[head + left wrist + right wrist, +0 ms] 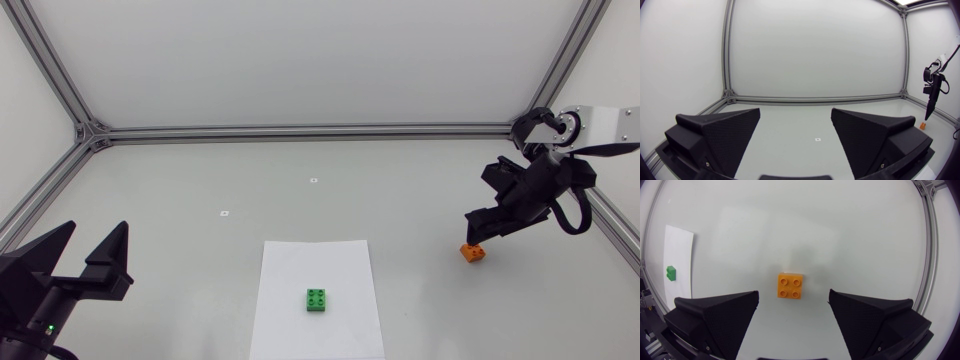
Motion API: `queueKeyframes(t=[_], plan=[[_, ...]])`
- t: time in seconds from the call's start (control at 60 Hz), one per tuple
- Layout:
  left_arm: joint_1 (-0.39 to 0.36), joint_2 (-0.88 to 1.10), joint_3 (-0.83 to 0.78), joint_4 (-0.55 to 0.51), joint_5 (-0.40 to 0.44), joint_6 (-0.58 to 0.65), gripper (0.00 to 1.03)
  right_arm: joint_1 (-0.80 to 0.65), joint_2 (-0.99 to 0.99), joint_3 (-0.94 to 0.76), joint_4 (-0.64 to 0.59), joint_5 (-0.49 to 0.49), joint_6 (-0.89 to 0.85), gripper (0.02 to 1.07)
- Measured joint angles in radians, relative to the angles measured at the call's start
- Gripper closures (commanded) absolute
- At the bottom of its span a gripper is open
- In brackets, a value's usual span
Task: Pick up the orange 2x2 brick with the right arm and stack it on top of the green 2x2 brick in the center
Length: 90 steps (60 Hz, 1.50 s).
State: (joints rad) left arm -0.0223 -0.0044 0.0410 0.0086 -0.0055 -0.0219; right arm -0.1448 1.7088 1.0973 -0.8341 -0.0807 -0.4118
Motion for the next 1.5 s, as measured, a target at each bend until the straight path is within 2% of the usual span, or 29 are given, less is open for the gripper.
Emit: queueKeyframes(t=[0.75,0.817,0.933,1.3,1.5], plan=[[0.0,0.0,0.0,0.0,0.0,0.0,0.04,0.013,0.119,-0.021,0.076,-0.002,0.023,0.17],[0.0,0.0,0.0,0.0,0.0,0.0,0.04,0.013,0.119,-0.021,0.077,-0.002,0.023,0.22],[0.0,0.0,0.0,0.0,0.0,0.0,0.04,0.013,0.119,-0.021,0.076,-0.002,0.023,0.23],[0.0,0.0,0.0,0.0,0.0,0.0,0.04,0.012,0.119,-0.021,0.076,-0.002,0.022,0.45],[0.0,0.0,0.0,0.0,0.0,0.0,0.04,0.012,0.119,-0.031,0.08,-0.002,0.022,0.45]])
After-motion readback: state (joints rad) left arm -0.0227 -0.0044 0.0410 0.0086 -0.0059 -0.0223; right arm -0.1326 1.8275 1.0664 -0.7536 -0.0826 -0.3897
